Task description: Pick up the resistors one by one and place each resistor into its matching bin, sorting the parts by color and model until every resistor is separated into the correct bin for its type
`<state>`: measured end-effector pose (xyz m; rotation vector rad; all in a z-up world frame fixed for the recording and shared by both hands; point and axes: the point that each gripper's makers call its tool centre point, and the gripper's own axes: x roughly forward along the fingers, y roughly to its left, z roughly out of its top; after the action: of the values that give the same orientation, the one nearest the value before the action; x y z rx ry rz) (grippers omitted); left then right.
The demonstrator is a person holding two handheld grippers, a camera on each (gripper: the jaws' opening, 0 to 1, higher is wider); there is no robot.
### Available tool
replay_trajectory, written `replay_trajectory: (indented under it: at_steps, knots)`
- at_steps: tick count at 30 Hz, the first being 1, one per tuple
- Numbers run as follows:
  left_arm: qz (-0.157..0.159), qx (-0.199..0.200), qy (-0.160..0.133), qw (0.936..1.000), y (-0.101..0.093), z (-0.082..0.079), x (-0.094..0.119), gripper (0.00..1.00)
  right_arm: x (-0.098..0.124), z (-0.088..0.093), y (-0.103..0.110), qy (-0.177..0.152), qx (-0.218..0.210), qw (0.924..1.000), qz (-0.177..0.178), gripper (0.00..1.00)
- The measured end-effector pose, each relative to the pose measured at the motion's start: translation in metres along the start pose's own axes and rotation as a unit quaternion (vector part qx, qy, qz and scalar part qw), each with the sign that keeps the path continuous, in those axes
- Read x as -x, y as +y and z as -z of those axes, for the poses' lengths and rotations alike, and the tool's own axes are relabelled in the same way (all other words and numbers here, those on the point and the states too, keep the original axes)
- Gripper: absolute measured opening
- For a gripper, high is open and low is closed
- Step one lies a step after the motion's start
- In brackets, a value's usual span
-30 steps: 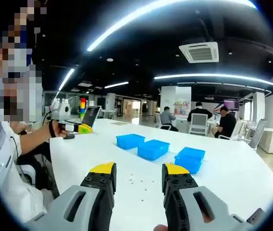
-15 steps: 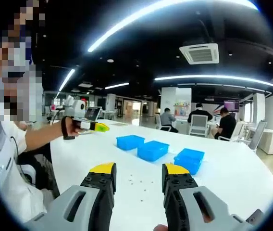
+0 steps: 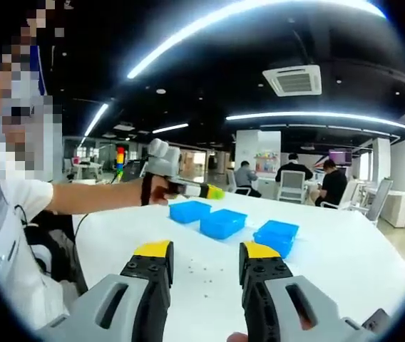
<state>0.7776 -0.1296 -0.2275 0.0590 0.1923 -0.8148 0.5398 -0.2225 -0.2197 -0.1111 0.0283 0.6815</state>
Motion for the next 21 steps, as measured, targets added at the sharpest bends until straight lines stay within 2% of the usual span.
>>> replay_trajectory:
  at_steps: [2, 4, 9, 13, 17, 21]
  knots:
    - [0.001, -0.001, 0.012, 0.9999, -0.001, 0.002, -0.016, 0.03, 0.001, -0.001, 0.001, -0.002, 0.0, 1.0, 0.0, 0.38]
    - [-0.012, -0.023, 0.024, 0.9994, 0.003, 0.005, -0.033, 0.03, 0.001, -0.002, 0.002, -0.003, 0.001, 1.0, -0.001, 0.38]
    - [-0.022, -0.005, 0.035, 0.9991, 0.006, 0.005, -0.077, 0.04, 0.001, -0.002, 0.001, -0.003, 0.001, 1.0, 0.0, 0.38]
    - [-0.039, -0.003, 0.059, 0.9975, 0.01, 0.016, -0.106, 0.04, 0.002, -0.002, 0.001, -0.003, 0.0, 1.0, 0.0, 0.38]
    - [-0.057, -0.002, 0.063, 0.9964, 0.016, 0.019, -0.122, 0.04, 0.001, -0.002, 0.003, -0.003, 0.001, 1.0, -0.001, 0.38]
    - [-0.057, 0.001, 0.061, 0.9965, 0.014, 0.021, -0.127, 0.04, 0.002, -0.002, 0.002, -0.003, 0.001, 1.0, 0.0, 0.38]
